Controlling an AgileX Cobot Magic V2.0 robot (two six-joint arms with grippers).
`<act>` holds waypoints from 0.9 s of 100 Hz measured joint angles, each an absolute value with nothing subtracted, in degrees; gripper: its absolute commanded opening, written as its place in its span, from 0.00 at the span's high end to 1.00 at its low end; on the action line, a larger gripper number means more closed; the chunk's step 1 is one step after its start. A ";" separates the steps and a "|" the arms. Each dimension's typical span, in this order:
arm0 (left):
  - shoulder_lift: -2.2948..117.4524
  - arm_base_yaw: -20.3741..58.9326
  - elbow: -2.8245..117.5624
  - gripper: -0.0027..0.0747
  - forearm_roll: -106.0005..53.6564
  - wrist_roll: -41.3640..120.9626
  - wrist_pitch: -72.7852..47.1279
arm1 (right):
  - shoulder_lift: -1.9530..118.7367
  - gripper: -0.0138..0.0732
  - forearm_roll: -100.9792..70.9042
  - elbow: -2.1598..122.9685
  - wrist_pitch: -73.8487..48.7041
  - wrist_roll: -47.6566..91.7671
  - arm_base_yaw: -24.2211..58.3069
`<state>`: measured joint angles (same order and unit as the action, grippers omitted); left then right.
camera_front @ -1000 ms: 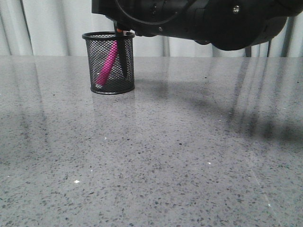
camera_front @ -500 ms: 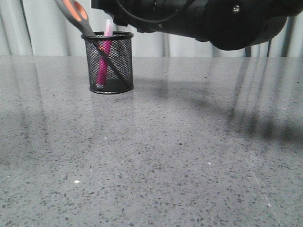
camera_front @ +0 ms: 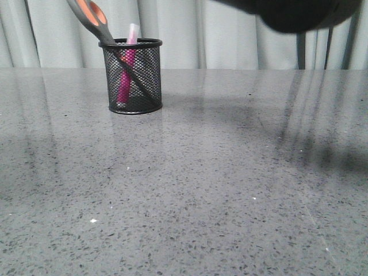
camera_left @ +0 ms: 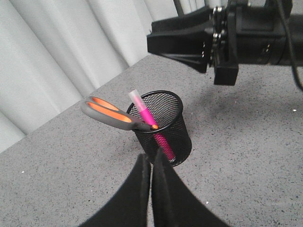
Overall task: Put pen and scissors into bin
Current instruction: 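Open the right gripper and raise it away from the cup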
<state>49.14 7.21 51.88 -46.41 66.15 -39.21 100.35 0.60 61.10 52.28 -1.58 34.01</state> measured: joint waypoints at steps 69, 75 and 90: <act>42.29 7.21 46.54 0.99 -52.54 66.15 -26.88 | 61.43 0.93 -3.33 46.21 23.96 6.34 25.34; 39.26 7.21 43.47 0.99 -54.50 66.15 -23.12 | 56.96 0.93 -3.33 41.14 24.52 6.50 25.23; 29.17 7.21 33.77 0.99 -57.45 66.15 -15.89 | 44.57 0.93 -3.33 28.52 25.14 6.63 23.44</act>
<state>29.17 7.21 33.77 -57.45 66.15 -15.89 44.57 -3.33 28.52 25.14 6.63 23.44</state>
